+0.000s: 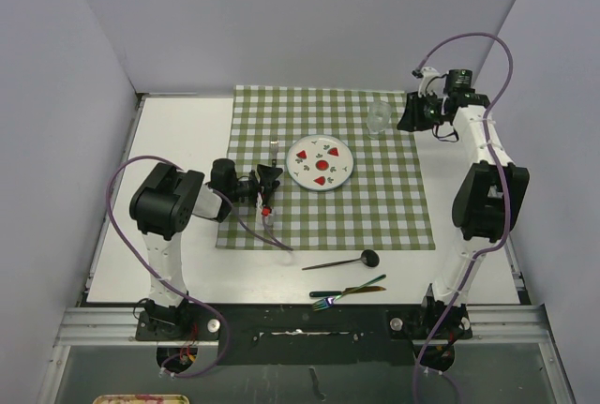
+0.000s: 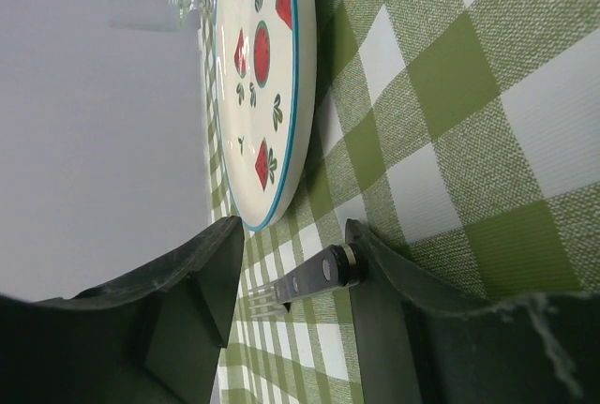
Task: Set the dinner table for one person
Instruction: Place the fork on the napkin.
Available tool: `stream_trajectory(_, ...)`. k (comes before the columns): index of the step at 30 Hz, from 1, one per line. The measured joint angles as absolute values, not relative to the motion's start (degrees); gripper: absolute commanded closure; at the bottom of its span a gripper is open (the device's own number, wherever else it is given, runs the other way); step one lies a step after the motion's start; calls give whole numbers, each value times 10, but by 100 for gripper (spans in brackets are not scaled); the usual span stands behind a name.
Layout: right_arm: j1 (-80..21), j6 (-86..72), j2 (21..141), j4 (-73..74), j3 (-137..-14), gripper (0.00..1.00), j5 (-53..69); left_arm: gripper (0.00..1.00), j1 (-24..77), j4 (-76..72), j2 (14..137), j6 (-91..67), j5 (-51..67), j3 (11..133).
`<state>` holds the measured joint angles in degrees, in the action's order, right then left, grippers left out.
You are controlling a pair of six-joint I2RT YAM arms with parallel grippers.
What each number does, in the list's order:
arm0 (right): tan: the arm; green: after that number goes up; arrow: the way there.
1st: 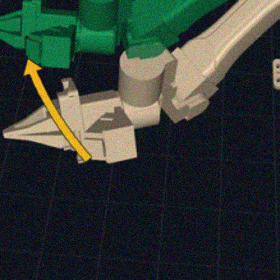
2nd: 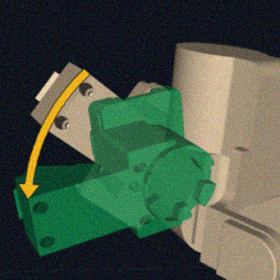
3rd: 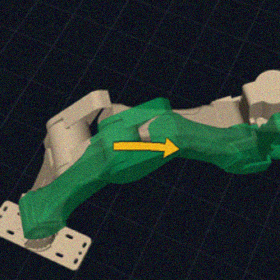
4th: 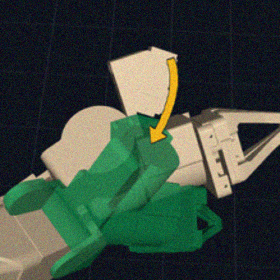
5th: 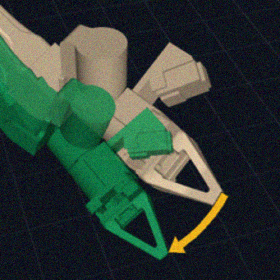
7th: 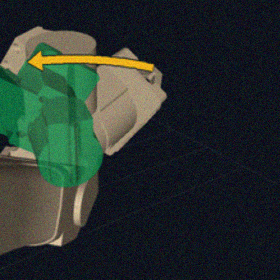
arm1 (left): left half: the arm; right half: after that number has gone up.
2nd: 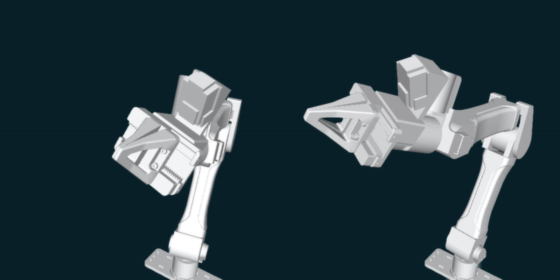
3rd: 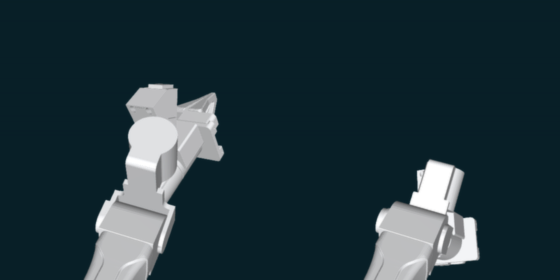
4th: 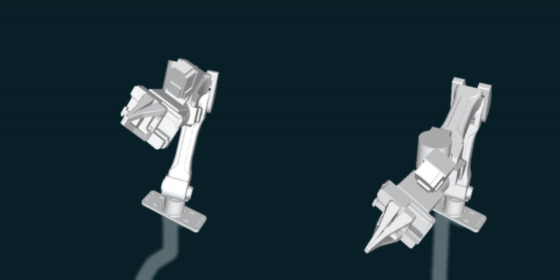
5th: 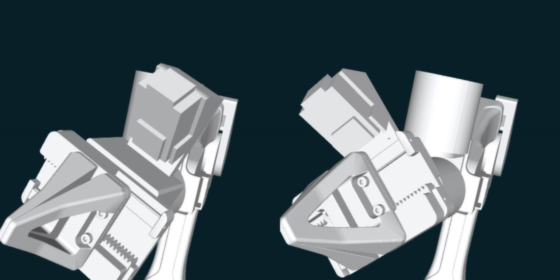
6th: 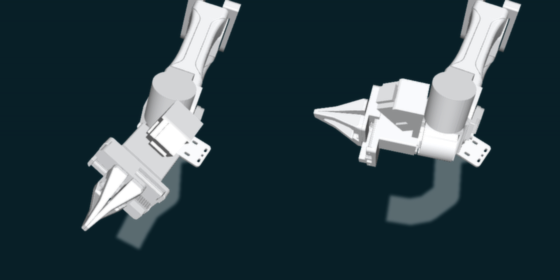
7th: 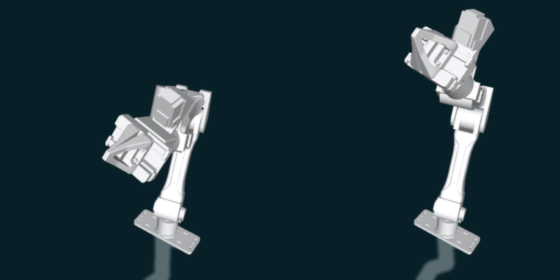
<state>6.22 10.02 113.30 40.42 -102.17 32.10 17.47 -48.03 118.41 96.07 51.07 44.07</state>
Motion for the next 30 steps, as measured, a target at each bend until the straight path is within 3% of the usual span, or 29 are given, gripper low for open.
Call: stream_trajectory(30,79,100,1130,396,-997,77,352,53,191,-371,1142,992,477,451)
